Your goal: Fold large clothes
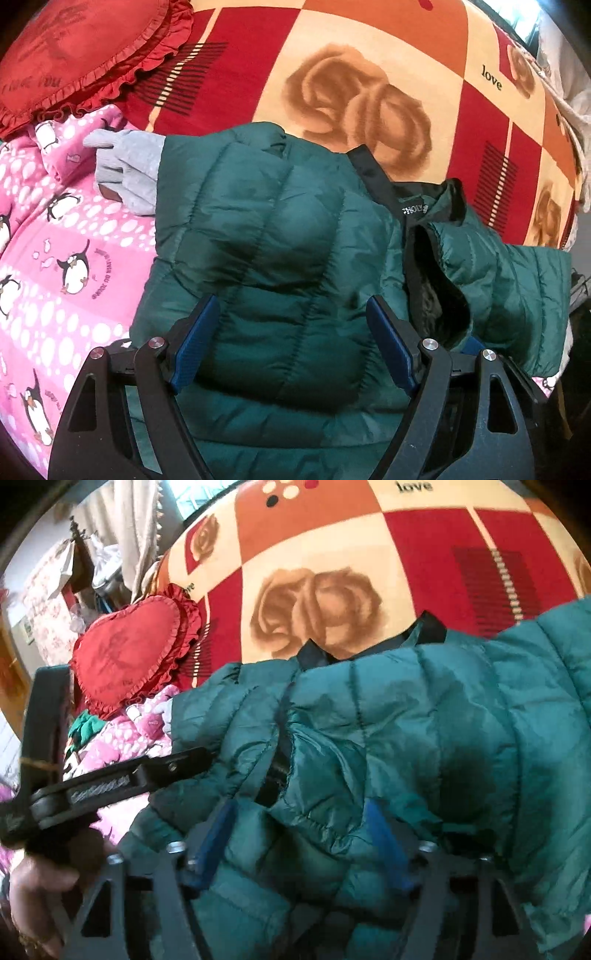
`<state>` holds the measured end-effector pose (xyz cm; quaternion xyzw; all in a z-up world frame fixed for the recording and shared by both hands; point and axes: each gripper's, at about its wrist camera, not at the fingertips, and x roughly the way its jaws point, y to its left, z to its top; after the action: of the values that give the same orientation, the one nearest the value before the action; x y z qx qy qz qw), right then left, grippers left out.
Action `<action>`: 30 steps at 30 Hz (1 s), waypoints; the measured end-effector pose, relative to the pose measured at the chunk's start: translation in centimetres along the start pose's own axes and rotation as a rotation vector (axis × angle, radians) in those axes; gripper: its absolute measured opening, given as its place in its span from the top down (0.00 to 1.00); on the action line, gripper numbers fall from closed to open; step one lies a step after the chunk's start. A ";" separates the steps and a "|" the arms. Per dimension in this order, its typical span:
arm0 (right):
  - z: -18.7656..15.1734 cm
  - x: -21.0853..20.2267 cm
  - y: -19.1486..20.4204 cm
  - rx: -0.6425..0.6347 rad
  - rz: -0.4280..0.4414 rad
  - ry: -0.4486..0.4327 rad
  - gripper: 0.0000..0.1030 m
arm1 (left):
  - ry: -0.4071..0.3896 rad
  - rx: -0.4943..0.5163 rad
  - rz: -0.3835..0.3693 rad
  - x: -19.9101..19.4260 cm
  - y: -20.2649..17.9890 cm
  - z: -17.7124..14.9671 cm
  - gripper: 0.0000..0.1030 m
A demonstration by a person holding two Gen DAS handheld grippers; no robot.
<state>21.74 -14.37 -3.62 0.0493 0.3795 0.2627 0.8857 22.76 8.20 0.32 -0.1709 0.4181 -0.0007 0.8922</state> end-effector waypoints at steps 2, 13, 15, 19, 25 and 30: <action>-0.2 -1.4 0.3 -0.024 -0.010 0.003 0.29 | -0.013 -0.006 -0.015 -0.3 0.0 0.1 0.21; -1.3 -10.3 -0.9 -0.208 -0.437 -0.160 0.30 | -0.074 0.128 -0.375 -2.1 -5.2 -0.6 0.21; -1.3 -12.0 -3.1 -0.155 -0.517 -0.196 0.29 | -0.060 0.158 -0.423 -1.3 -6.6 -0.8 0.21; -1.6 -14.6 -8.1 0.026 -0.552 -0.210 0.29 | -0.021 0.202 -0.429 1.0 -8.9 -1.0 0.21; -2.1 -16.1 -11.6 0.185 -0.542 -0.211 0.29 | 0.027 0.235 -0.395 3.2 -9.6 -1.7 0.91; -1.9 -16.1 -11.6 0.177 -0.575 -0.204 0.29 | -0.014 0.165 -0.341 2.2 -7.4 -1.5 0.93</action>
<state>16.14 -32.67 2.12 0.0429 0.3082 -0.0390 0.9495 24.17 0.47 0.05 -0.1656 0.3754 -0.1849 0.8930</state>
